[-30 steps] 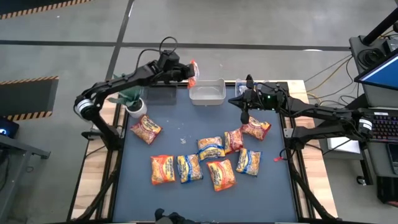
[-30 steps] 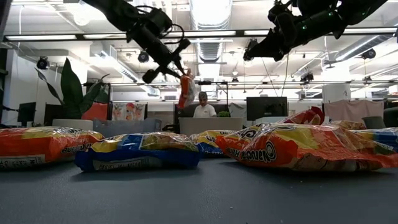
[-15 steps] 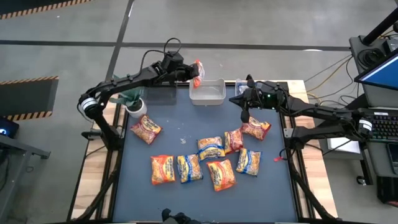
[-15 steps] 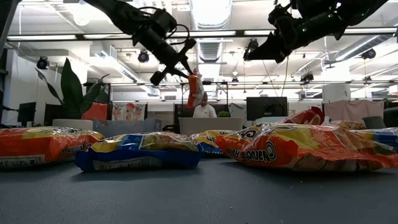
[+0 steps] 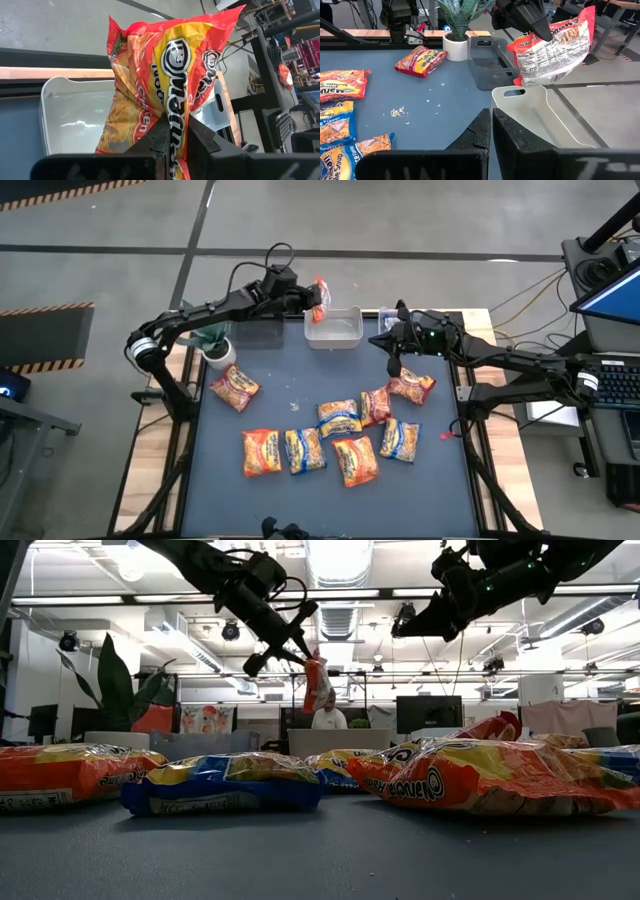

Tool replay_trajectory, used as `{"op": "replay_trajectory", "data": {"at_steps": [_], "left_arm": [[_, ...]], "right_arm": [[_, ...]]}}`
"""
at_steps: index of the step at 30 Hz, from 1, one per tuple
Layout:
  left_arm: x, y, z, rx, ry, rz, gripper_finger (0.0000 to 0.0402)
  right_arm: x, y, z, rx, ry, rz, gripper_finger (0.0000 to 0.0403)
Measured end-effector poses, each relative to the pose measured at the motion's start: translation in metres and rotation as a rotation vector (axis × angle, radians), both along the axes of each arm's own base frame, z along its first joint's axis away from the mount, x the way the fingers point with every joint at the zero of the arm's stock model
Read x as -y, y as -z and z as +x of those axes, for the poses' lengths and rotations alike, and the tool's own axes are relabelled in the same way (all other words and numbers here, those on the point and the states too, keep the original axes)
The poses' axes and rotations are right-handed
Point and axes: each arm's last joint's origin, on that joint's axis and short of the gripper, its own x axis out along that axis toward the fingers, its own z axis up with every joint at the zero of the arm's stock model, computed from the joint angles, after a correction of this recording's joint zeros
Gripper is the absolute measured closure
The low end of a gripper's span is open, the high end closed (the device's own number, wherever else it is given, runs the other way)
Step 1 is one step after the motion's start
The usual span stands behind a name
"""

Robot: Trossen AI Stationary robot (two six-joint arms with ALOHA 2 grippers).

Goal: Sort Maruchan noodles
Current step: Put the top orange noodle pack into the white bin

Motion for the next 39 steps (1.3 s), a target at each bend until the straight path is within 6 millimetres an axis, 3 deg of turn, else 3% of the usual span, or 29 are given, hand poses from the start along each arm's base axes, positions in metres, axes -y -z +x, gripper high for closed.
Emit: {"op": "replay_trajectory", "data": {"at_steps": [9,22,39], "left_arm": [[0.004,0.005,0.003,-0.016,0.014,-0.002,0.0384],[0.007,0.032,-0.002,-0.07,-0.032,-0.053,0.0384],[0.012,0.036,0.004,0.01,-0.042,-0.028,0.0383]], "right_arm": [[0.0,0.0,0.0,0.0,0.0,0.0,0.0394],[0.0,0.0,0.0,0.0,0.0,0.0,0.0394],[0.0,0.0,0.0,0.0,0.0,0.0,0.0394]]}}
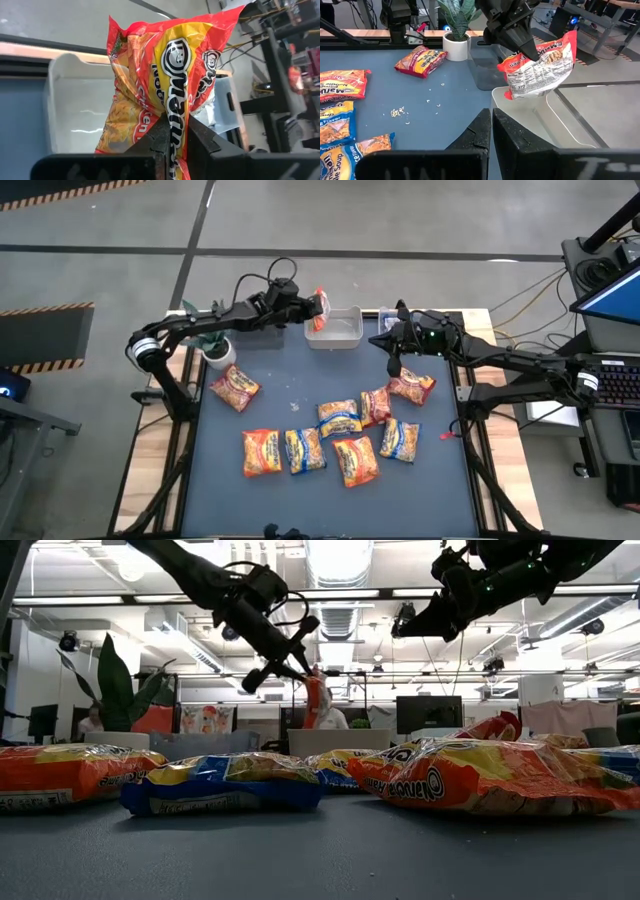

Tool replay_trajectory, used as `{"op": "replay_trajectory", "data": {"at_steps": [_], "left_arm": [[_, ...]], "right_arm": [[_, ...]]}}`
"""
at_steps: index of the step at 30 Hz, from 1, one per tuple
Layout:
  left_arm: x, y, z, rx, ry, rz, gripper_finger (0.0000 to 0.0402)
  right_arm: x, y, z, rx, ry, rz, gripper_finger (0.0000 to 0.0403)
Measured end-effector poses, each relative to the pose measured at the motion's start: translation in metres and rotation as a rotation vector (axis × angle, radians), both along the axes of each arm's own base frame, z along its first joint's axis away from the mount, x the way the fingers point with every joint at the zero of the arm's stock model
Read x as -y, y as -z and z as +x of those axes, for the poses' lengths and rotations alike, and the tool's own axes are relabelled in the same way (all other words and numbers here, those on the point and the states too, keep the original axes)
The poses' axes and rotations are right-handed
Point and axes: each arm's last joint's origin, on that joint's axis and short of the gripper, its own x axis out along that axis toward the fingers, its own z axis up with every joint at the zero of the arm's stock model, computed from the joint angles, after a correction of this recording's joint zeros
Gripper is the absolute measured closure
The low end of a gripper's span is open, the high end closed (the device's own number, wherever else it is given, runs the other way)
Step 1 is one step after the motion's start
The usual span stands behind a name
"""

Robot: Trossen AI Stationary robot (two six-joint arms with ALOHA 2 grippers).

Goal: Sort Maruchan noodles
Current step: Put the top orange noodle pack into the white bin

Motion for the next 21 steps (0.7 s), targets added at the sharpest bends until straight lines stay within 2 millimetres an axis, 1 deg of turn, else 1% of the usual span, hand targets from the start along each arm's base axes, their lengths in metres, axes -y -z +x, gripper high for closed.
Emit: {"op": "replay_trajectory", "data": {"at_steps": [6,12,21], "left_arm": [[0.001,0.011,-0.002,-0.003,-0.031,-0.02,0.0383],[0.001,0.013,-0.002,0.001,-0.049,-0.027,0.0383],[-0.004,0.027,0.005,0.007,-0.07,-0.034,0.0383]], "right_arm": [[0.0,0.0,0.0,0.001,0.0,0.002,0.0394],[0.0,0.0,0.0,0.0,0.0,0.002,0.0394],[0.0,0.0,0.0,0.0,0.001,0.002,0.0394]]}}
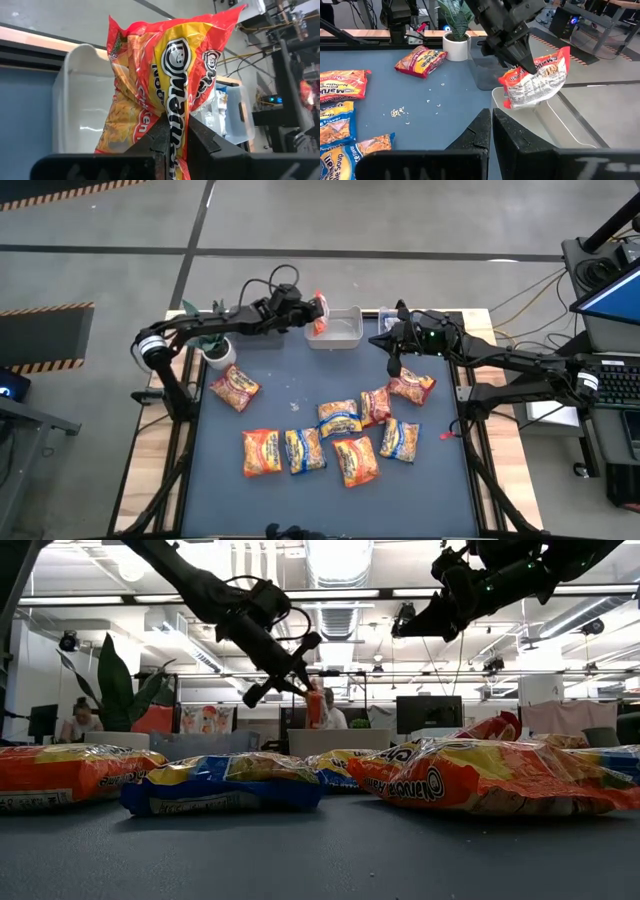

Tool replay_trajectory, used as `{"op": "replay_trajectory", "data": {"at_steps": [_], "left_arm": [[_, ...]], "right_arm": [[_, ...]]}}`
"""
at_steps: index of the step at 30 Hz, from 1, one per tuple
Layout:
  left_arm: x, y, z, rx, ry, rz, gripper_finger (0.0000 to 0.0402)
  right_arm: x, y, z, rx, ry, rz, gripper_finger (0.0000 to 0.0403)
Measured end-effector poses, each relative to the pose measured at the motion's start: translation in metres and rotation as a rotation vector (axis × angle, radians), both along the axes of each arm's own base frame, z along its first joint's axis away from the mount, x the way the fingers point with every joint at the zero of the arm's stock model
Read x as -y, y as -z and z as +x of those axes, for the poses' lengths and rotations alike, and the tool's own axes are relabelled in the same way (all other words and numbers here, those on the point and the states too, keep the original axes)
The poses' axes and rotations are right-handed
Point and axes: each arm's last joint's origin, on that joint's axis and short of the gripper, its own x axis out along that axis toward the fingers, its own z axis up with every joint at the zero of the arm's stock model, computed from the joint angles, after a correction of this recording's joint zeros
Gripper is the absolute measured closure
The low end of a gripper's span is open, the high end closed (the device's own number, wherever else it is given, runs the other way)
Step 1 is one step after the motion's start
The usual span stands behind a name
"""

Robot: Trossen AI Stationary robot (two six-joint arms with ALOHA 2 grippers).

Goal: Sort Maruchan noodles
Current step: Put the top orange noodle pack into the white bin

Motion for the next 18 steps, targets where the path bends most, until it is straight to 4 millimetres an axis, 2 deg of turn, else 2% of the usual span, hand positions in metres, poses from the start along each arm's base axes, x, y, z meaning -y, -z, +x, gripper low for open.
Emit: {"op": "replay_trajectory", "data": {"at_steps": [6,18], "left_arm": [[-0.003,0.014,0.006,0.012,0.002,-0.044,0.0383],[-0.005,0.023,0.007,-0.008,0.001,-0.058,0.0383]], "right_arm": [[0.0,0.0,0.0,-0.001,-0.001,-0.002,0.0394],[0.0,0.0,0.0,-0.002,-0.001,-0.002,0.0394]]}}
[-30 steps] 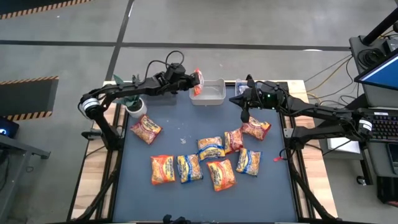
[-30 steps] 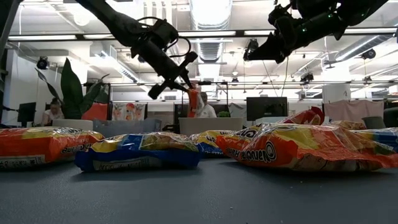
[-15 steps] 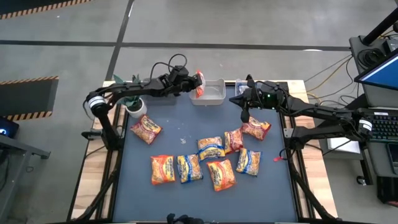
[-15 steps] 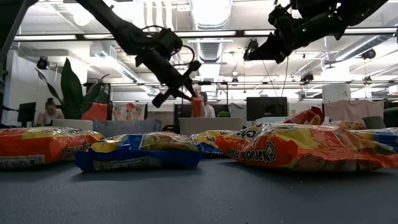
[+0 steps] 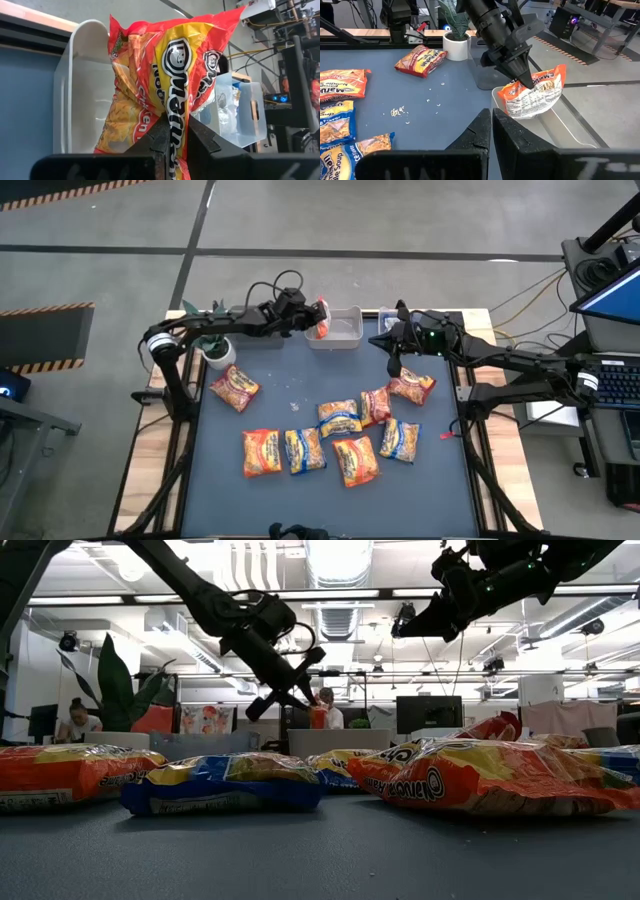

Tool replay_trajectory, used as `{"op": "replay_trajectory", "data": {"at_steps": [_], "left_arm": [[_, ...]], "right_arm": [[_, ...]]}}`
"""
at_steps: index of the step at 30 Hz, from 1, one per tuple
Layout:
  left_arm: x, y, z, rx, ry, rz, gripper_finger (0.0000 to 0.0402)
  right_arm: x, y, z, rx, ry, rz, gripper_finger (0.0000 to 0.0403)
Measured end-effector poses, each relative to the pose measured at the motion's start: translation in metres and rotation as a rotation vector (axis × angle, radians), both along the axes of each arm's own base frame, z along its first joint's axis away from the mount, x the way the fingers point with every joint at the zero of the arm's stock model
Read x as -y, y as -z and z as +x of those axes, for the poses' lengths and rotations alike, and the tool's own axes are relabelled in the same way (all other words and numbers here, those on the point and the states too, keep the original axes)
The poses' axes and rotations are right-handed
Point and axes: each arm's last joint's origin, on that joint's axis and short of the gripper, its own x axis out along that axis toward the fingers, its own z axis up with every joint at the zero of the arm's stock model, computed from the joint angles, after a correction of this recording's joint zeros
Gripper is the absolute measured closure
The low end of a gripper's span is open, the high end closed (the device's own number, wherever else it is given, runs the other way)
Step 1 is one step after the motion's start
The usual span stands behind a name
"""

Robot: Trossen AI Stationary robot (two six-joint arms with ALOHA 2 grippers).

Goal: Sort Maruchan noodles
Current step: Put the top orange noodle pack into the white bin

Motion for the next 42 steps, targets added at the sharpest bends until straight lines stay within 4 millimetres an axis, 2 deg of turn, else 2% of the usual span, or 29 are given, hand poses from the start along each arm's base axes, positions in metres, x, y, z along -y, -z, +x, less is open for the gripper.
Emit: {"op": "replay_trajectory", "data": {"at_steps": [23,35,42], "left_arm": [[-0.0005,0.0069,-0.0066,-0.092,0.005,-0.027,0.0382],[-0.0008,0.0066,-0.0068,-0.072,-0.015,-0.05,0.0337],[-0.0008,0.003,-0.0059,-0.052,0.02,-0.069,0.0328]], "right_arm": [[0.0,0.0001,0.0,0.0,0.001,0.003,0.0394],[0.0,0.0002,0.0,0.0,0.001,0.002,0.0394],[0.0,0.0002,0.0,-0.001,0.0,0.001,0.0394]]}}
